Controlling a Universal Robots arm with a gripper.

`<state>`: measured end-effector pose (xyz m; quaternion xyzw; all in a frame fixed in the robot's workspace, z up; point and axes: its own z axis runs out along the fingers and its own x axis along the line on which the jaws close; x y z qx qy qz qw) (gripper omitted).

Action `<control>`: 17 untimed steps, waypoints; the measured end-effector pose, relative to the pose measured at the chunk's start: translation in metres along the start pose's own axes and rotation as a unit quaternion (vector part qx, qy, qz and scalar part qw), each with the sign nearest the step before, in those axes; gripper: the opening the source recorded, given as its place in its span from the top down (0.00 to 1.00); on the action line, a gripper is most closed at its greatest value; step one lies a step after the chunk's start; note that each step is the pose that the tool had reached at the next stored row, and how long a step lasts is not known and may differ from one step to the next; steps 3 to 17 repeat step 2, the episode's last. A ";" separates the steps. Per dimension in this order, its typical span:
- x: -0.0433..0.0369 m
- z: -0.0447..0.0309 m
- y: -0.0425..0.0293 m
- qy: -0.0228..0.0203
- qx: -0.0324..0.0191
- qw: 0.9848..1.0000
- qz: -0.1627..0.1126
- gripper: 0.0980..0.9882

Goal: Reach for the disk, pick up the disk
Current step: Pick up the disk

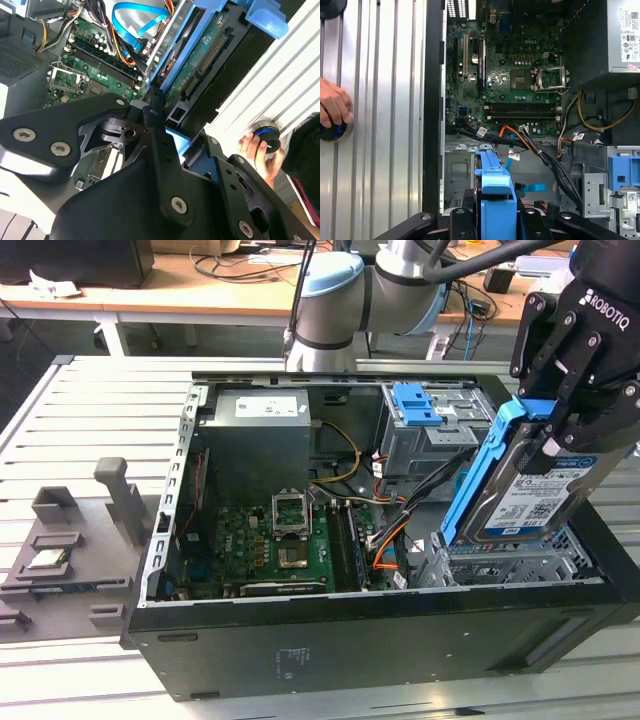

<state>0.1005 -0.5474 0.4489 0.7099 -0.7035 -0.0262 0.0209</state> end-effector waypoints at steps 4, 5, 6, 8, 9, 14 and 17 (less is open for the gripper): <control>0.0000 0.0000 0.0000 0.000 0.000 1.000 0.000 0.70; 0.0000 0.0000 0.0000 0.000 0.000 1.000 0.000 0.70; 0.0000 0.0000 0.0000 0.000 0.000 1.000 0.000 0.70; 0.0000 0.0000 0.0000 0.000 0.000 1.000 0.000 0.70; 0.0000 0.0000 0.0000 0.000 0.000 1.000 0.000 0.70; 0.0000 0.0000 0.0000 0.000 0.000 1.000 0.000 0.70; 0.0000 0.0000 0.0000 0.000 0.000 1.000 0.000 0.70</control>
